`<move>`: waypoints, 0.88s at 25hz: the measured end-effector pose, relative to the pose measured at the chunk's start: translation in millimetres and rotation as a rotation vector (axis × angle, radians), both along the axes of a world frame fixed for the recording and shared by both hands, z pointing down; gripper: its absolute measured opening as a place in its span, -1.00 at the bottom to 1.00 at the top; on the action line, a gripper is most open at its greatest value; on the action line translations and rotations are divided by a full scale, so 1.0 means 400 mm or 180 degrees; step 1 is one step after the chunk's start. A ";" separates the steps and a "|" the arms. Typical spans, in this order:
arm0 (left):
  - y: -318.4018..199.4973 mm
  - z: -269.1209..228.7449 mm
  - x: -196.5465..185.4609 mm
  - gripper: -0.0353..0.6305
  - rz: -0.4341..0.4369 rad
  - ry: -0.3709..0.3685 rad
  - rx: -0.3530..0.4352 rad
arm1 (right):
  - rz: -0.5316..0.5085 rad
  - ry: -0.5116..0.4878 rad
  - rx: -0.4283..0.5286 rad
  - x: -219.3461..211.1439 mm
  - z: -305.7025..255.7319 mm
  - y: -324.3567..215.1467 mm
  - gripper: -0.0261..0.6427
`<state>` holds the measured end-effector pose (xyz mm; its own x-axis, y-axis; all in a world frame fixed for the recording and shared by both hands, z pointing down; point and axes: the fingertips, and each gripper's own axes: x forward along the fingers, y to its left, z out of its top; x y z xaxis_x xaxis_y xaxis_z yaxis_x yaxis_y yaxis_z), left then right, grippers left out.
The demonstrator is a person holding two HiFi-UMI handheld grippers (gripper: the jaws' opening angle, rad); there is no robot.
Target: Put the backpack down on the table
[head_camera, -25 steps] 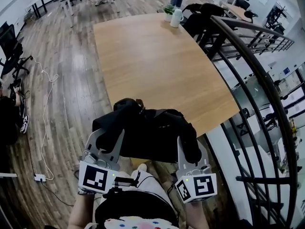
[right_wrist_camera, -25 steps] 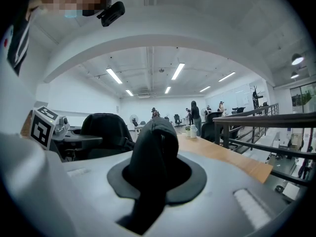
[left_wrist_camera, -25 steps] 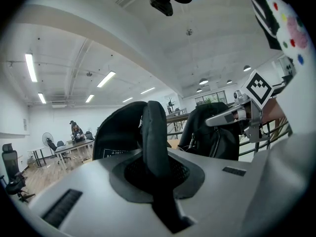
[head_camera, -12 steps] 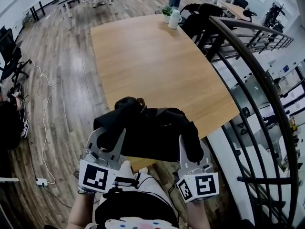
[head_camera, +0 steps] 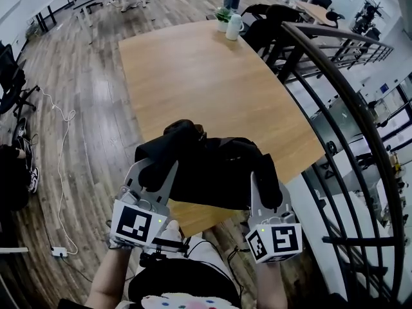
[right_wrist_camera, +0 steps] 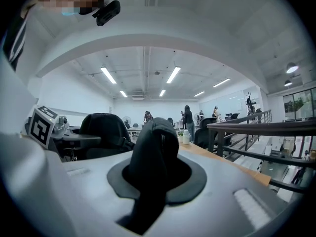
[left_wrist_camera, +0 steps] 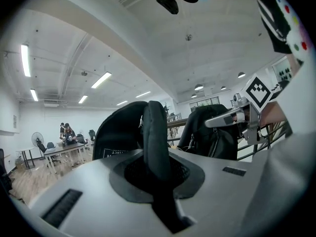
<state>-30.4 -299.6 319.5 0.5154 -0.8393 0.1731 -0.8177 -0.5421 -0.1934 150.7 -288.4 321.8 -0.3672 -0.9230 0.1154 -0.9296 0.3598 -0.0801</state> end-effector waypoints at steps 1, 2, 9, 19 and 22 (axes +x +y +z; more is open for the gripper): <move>-0.014 -0.001 -0.001 -0.78 0.0021 0.0010 -0.0001 | 0.0023 0.0000 0.0004 0.000 -0.001 -0.011 -0.72; -0.028 -0.001 -0.003 -0.78 0.0040 0.0017 -0.0001 | 0.0050 -0.0007 0.0007 0.000 -0.001 -0.021 -0.72; -0.134 0.017 0.003 -0.78 0.0160 0.0048 0.0016 | 0.0248 -0.0020 0.0014 0.015 0.003 -0.101 -0.72; -0.270 0.072 0.045 -0.78 0.0295 0.0156 -0.0057 | 0.0505 0.0087 -0.0011 0.055 0.044 -0.217 -0.72; -0.308 0.096 0.052 -0.78 0.0319 0.0181 -0.0116 | 0.0512 0.0113 -0.0008 0.061 0.064 -0.253 -0.72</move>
<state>-9.4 -422.8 357.9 0.6063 -0.7767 0.1707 -0.7682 -0.6275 -0.1271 175.2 -389.7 347.5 -0.2104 -0.9692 0.1280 -0.9774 0.2060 -0.0470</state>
